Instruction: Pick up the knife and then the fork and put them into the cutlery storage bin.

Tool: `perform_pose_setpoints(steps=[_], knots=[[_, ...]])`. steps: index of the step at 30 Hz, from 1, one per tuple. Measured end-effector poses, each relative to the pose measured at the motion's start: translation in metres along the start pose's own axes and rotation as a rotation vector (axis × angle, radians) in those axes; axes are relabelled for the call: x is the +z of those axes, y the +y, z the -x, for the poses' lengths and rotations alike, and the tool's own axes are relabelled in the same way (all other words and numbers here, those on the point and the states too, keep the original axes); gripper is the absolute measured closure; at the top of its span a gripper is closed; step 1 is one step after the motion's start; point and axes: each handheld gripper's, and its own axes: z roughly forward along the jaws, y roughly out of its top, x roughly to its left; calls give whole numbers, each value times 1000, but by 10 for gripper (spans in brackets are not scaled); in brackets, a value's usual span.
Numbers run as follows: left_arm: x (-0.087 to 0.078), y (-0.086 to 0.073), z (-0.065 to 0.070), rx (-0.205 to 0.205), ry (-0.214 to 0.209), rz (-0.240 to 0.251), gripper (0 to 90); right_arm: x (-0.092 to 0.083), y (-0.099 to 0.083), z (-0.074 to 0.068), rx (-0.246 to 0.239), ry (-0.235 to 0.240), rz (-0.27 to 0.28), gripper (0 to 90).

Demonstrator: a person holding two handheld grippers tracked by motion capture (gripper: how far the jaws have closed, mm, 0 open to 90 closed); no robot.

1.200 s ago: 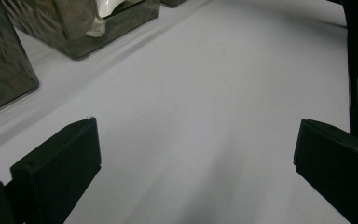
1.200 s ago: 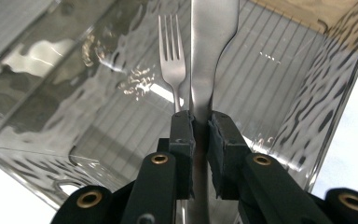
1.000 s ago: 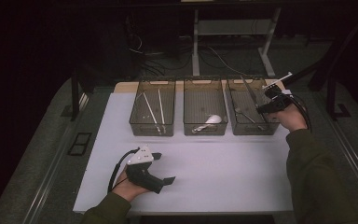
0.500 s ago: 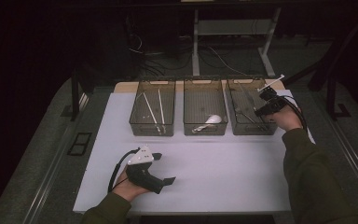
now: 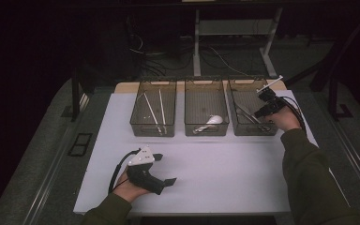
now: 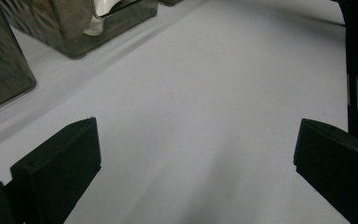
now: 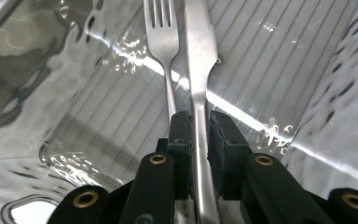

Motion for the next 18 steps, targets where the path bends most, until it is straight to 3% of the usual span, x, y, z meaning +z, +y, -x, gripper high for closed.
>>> perform_pose_setpoints(steps=[3, 10, 18], knots=[[0, 0, 0, -2, 0, 1, 0, -4, 1, 0, 7, 3, 18, 765], [0, 0, 0, -3, 1, 3, 0, -15, 0, 0, 49, 50, 102, 591], [0, 0, 0, 0, -1, -1, 0, -34, -5, -3, 78, 143, 228, 426]])
